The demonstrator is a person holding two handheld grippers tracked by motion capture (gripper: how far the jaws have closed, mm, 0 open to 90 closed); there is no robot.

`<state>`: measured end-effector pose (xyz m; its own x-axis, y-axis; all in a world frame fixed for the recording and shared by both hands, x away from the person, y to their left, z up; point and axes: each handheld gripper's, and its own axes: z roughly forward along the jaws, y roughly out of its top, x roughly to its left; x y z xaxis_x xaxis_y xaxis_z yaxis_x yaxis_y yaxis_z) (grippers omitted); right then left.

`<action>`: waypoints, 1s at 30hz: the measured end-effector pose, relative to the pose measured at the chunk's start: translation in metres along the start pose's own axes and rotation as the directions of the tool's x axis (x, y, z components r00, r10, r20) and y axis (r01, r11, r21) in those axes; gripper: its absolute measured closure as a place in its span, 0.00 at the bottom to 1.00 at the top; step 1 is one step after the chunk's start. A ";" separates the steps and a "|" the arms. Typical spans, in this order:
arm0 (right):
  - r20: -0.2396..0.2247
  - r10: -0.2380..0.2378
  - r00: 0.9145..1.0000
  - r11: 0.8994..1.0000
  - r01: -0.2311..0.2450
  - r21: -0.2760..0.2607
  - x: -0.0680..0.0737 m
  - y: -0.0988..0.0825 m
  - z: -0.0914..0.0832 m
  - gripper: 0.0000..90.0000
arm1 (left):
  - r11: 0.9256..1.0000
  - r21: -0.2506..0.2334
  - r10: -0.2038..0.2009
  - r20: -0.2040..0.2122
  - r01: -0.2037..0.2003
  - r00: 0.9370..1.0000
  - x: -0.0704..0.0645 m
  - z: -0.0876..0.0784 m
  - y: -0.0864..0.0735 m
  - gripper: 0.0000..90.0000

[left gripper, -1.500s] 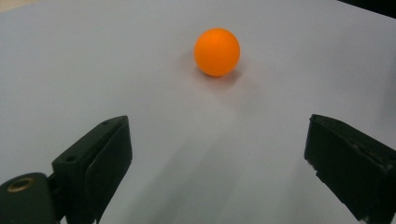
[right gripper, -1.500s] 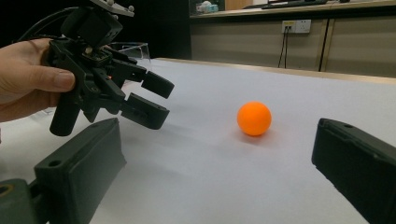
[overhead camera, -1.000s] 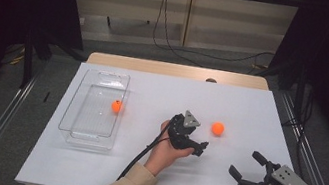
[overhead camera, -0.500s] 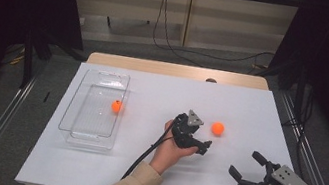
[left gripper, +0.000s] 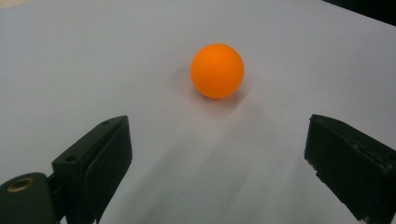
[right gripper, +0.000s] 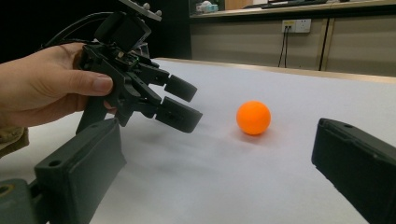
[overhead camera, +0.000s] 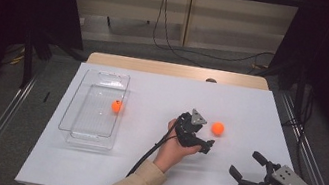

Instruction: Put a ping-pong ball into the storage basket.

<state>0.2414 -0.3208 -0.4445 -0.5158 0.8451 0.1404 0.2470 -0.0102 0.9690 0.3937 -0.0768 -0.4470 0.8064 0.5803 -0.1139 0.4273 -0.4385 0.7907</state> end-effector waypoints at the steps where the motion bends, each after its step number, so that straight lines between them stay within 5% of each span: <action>1: 0.000 0.000 1.000 1.000 0.000 0.000 0.000 0.000 0.000 0.02 | 1.000 0.002 0.001 -0.003 -0.001 1.000 0.000 0.000 0.001 0.09; 30: 0.001 0.000 1.000 1.000 0.000 0.000 -0.001 0.000 0.000 0.02 | 1.000 -0.001 -0.019 -0.011 0.019 1.000 0.004 0.011 0.002 0.09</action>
<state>0.2415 -0.3216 -0.4448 -0.5154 0.8454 0.1401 0.2465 -0.0104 0.9691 0.4021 -0.0831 -0.4524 0.7934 0.5963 -0.1225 0.4423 -0.4264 0.7890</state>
